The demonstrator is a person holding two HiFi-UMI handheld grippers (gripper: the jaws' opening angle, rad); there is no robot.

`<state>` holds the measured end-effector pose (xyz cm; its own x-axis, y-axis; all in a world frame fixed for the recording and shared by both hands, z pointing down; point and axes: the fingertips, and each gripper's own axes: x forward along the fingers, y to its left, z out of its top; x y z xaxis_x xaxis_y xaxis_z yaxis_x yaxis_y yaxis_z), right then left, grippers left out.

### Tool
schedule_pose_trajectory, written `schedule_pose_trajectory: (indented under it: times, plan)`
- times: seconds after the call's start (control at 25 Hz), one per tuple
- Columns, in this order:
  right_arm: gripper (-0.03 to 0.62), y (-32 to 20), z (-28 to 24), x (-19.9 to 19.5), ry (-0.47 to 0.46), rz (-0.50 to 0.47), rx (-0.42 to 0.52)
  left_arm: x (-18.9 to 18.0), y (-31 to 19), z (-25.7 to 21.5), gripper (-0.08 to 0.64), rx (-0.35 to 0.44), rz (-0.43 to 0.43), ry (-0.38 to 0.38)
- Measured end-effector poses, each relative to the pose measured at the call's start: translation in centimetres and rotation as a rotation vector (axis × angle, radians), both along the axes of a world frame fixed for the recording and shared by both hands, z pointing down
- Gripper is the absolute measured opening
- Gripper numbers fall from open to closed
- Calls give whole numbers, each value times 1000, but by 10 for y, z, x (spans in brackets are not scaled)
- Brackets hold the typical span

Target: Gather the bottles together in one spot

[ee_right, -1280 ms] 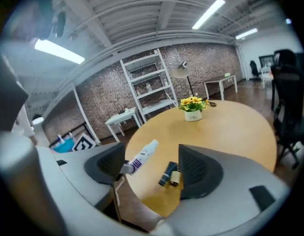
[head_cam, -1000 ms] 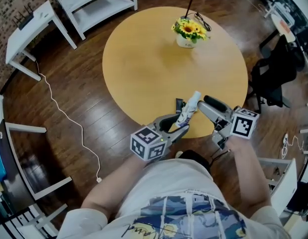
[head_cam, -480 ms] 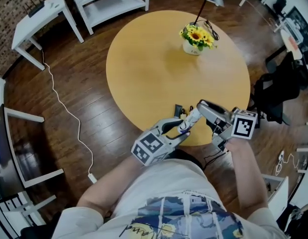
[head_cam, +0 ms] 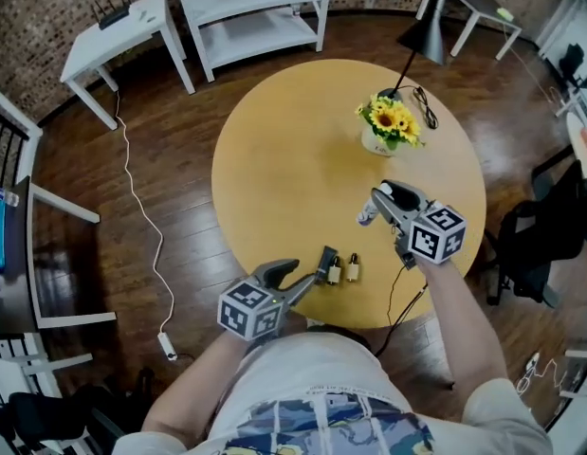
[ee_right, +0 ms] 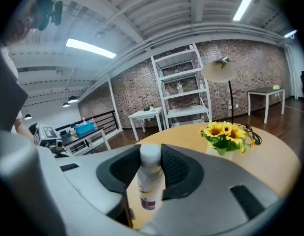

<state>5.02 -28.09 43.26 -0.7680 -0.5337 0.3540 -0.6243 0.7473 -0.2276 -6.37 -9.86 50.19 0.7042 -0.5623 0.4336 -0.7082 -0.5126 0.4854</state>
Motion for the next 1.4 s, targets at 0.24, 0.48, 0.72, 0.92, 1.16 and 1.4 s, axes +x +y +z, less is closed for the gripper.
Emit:
schedule_pose_trajectory:
  times: [0.24, 0.48, 0.72, 0.92, 1.16, 1.4]
  plan:
    - [116, -103, 50, 15, 46, -6, 93, -14, 4, 8, 189, -95, -212, 3]
    - [117, -166, 102, 9, 77, 14, 131, -25, 25, 17, 189, -173, -343, 4]
    - [117, -196, 121, 7, 47, 56, 153, -27, 21, 17, 189, -171, -383, -8]
    - [120, -190, 123, 1, 67, 41, 213, -19, 15, 16, 189, -168, -360, -14]
    - [138, -185, 123, 1, 97, 38, 243, -12, 9, 13, 189, -166, -342, -16]
    - [235, -181, 108, 5, 67, 26, 262, -9, 5, 12, 189, -159, -332, -26]
